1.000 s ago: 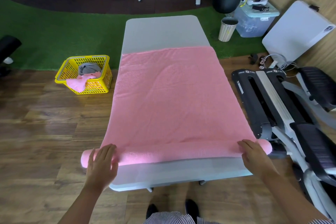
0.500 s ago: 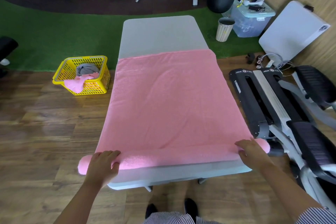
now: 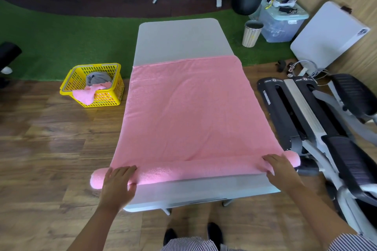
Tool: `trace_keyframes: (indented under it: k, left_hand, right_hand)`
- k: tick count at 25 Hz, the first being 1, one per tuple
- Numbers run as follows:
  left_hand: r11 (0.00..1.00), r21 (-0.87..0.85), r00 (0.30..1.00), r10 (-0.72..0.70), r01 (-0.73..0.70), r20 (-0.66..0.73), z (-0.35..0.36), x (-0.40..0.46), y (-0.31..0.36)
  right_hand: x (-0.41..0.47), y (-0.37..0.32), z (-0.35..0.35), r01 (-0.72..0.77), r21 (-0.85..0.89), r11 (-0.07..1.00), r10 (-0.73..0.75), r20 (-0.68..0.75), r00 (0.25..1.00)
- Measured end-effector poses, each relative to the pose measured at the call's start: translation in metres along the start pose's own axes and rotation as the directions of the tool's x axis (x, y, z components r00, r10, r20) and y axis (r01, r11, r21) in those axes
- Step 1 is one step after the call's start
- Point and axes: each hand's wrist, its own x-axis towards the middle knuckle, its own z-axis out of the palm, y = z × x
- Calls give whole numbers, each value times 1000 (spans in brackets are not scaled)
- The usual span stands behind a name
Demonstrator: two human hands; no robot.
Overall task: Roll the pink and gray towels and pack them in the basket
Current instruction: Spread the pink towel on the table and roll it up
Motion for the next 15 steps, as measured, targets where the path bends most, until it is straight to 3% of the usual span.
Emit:
trace_keyframes:
  k: [7,11,15]
  left_hand:
    - [998,11,997,62,-62,-42,-4,-5,-1]
    - [993,-35,983,-115,111,-140,2,-7,1]
    - [997,-39,985,-68,62,-161,19,-12,-4]
  right_hand:
    - [1,-2,-8,-2,-83,997,6,50,999]
    - [2,0,2,30,18,999,-28,-116,993]
    - [-3,-1,9,-13,127,992,29,-124,992]
